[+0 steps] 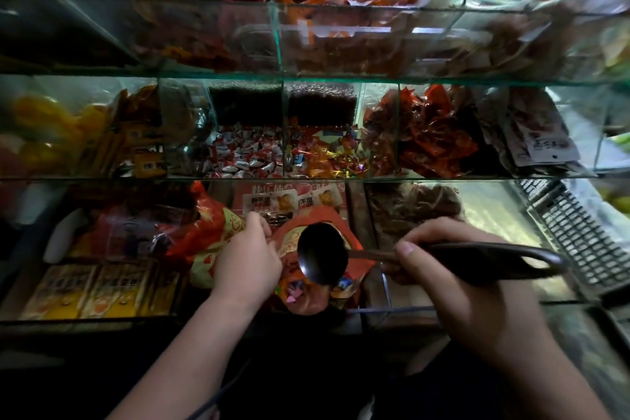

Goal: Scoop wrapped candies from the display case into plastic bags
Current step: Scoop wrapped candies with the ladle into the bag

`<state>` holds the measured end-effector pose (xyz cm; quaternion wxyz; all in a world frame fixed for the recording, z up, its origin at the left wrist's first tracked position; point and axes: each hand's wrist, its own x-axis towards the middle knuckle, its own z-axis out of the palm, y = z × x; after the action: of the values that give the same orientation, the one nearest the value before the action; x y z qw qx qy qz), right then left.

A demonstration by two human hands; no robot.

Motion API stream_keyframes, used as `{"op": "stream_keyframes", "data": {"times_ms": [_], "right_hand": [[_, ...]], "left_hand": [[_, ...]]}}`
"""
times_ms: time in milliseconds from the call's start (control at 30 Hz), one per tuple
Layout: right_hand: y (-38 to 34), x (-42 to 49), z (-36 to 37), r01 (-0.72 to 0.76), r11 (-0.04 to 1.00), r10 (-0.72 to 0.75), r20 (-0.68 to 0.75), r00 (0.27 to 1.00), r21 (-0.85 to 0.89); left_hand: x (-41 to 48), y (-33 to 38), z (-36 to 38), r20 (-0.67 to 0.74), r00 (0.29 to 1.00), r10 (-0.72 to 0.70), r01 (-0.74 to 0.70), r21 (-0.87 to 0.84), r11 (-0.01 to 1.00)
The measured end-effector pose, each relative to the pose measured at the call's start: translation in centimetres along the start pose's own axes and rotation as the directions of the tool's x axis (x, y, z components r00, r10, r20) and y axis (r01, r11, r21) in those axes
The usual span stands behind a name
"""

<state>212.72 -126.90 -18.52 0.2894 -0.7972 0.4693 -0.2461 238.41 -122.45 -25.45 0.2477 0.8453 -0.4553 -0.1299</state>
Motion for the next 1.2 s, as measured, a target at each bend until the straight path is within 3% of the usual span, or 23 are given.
{"op": "stream_keyframes", "data": {"times_ms": [33, 100, 300, 500, 633, 733, 800, 933, 1100, 1200], "right_hand": [[-1.0, -0.2, -0.1, 0.08, 0.994, -0.08, -0.008, 0.997, 0.075], [-1.5, 0.0, 0.6, 0.082, 0.996, -0.083, 0.017, 0.996, 0.039], [-0.6, 2.9, 5.9, 0.081, 0.987, -0.02, 0.402, 0.915, -0.137], [1.8, 1.4, 4.1, 0.121, 0.992, -0.083, 0.572, 0.816, -0.028], [2.6, 1.9, 3.4, 0.0, 1.0, 0.001, 0.408, 0.913, -0.002], [2.2, 2.2, 5.4, 0.006, 0.998, 0.009, 0.262, 0.965, -0.06], [1.8, 2.3, 7.3, -0.078, 0.996, 0.085, 0.209, 0.974, -0.039], [1.3, 4.0, 9.7, -0.36, 0.933, 0.351, 0.195, 0.916, 0.014], [2.1, 3.9, 8.9, -0.402, 0.879, 0.4, 0.061, 0.914, 0.255], [2.2, 3.5, 8.2, -0.516, 0.63, 0.544, 0.145, 0.826, 0.58]], "left_hand": [[0.0, 0.1, 0.1, -0.007, 1.0, 0.006, -0.006, -0.007, 1.0], [0.1, 0.4, 0.3, -0.011, 1.0, 0.016, -0.016, -0.012, 1.0], [-1.1, 0.3, 0.1, -0.046, 0.976, 0.211, -0.213, -0.041, 0.976], [-2.6, -2.0, 0.4, -0.027, 0.989, 0.145, -0.146, -0.057, 0.988], [-2.8, -1.8, 1.1, 0.056, 0.991, 0.119, -0.112, -0.109, 0.988], [-2.9, -1.6, 1.9, 0.234, 0.967, 0.099, -0.076, -0.105, 0.992], [-3.0, -1.6, 2.3, 0.342, 0.935, 0.093, -0.044, -0.149, 0.988], [-2.8, -1.9, 2.1, 0.38, 0.923, 0.058, -0.011, -0.127, 0.992], [-2.5, -2.4, 1.1, 0.369, 0.928, 0.048, 0.01, -0.155, 0.988], [-2.5, -2.4, 0.6, 0.36, 0.932, 0.05, 0.024, -0.199, 0.98]]}}
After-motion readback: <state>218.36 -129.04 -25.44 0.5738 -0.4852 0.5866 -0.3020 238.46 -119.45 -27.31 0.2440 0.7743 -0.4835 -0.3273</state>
